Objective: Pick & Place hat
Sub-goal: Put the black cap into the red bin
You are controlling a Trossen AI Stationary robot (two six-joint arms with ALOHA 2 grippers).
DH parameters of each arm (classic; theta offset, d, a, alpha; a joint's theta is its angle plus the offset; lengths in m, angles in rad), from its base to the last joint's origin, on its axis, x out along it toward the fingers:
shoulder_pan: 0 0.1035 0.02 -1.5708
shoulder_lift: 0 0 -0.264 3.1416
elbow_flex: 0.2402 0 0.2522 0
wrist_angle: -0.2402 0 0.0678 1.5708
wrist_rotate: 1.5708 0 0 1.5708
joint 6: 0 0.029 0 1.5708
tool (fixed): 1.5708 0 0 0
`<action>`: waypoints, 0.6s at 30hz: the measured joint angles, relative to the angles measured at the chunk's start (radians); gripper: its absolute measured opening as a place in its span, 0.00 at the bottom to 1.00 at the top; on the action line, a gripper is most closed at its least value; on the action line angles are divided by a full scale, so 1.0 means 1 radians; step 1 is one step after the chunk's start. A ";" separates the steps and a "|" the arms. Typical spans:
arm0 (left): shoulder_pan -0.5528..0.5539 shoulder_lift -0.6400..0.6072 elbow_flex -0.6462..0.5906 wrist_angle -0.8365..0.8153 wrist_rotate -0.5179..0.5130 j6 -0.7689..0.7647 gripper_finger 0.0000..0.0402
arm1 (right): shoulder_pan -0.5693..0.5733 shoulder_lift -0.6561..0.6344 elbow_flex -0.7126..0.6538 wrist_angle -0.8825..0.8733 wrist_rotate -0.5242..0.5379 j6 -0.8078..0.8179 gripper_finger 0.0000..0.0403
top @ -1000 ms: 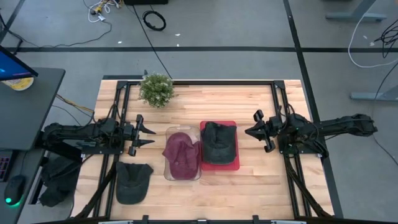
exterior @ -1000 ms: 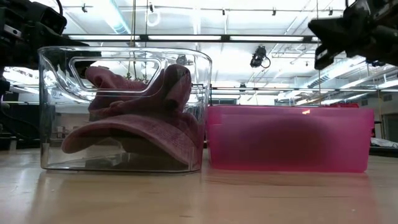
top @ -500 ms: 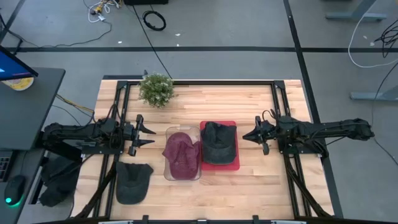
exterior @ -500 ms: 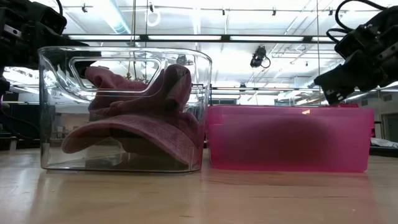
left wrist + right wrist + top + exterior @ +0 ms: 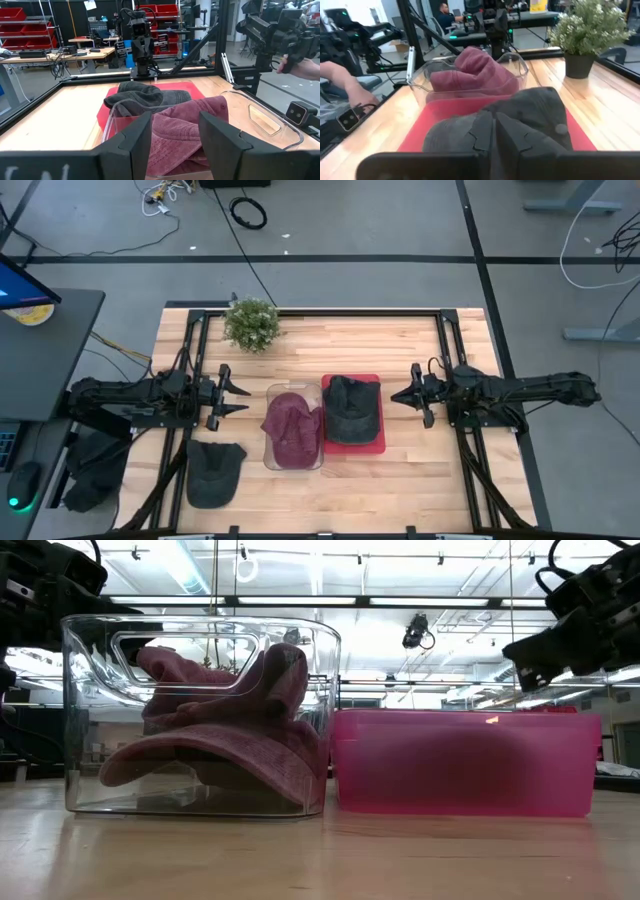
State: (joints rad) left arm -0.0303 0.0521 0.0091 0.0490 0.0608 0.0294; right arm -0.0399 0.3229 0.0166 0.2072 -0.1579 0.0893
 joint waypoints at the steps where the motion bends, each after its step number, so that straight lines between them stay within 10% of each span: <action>1: 0.000 0.000 0.000 0.000 0.000 0.000 0.42 | 0.000 -0.010 0.000 0.000 -0.014 -0.001 0.07; 18: 0.000 0.000 0.000 0.000 0.000 0.000 0.42 | 0.000 -0.263 0.001 -0.153 -0.113 -0.019 0.07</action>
State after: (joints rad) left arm -0.0302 0.0521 0.0091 0.0490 0.0605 0.0296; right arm -0.0395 0.0598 0.0174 0.0542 -0.2705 0.0705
